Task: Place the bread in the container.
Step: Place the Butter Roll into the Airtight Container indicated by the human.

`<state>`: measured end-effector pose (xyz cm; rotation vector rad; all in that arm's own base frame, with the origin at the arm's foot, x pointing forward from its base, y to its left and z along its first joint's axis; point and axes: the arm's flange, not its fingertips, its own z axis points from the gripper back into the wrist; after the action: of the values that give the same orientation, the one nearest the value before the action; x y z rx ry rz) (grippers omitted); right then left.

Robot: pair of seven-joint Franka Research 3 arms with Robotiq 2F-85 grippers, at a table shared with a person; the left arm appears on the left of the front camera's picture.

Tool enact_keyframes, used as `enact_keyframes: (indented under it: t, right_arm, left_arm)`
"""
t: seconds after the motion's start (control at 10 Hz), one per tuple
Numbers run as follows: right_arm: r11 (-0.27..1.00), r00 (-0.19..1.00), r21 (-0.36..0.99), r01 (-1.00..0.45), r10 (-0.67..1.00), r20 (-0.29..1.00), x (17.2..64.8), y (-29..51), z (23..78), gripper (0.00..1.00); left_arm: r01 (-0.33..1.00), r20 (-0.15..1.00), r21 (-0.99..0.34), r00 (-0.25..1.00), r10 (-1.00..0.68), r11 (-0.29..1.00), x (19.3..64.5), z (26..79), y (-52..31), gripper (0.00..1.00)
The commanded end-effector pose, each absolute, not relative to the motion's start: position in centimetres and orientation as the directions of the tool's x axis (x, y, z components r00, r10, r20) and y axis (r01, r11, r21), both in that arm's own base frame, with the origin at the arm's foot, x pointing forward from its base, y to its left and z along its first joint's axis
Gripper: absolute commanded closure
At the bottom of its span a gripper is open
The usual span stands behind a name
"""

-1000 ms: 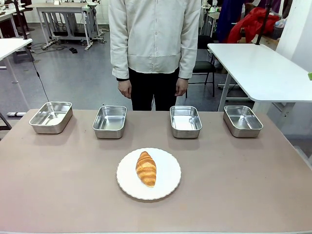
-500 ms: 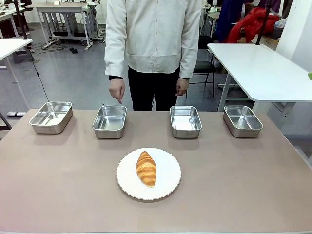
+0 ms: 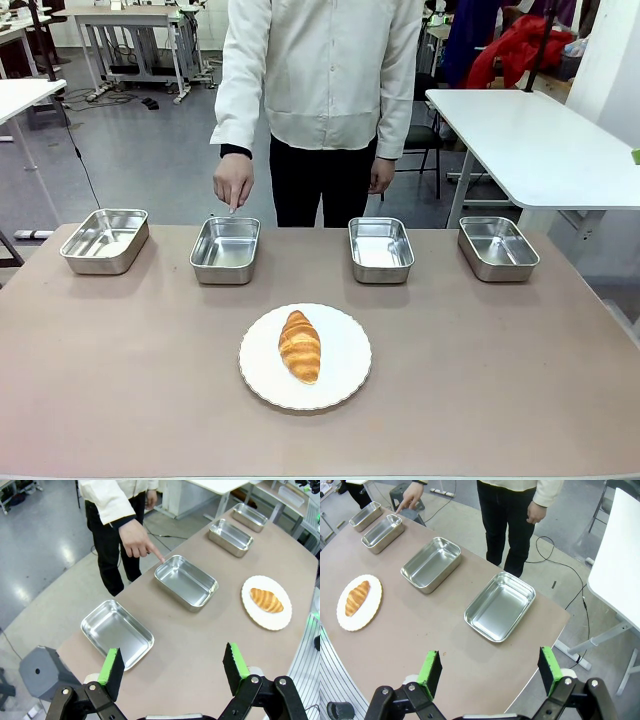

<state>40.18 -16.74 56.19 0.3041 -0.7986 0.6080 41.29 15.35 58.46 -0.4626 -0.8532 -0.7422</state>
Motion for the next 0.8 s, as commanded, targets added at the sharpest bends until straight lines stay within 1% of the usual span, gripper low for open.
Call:
enact_keyframes:
  t: [0.0,0.7]
  right_arm:
    - [0.784,0.525,0.033,-0.619,0.383,0.76,40.31,-16.76,56.16,0.0]
    - [0.784,0.525,0.033,-0.619,0.383,0.76,40.31,-16.76,56.16,0.0]
  left_arm:
    - [0.756,0.818,-0.074,0.42,-0.395,0.65,41.07,58.52,15.53,0.0]
    - [0.756,0.818,-0.074,0.42,-0.395,0.65,41.07,58.52,15.53,0.0]
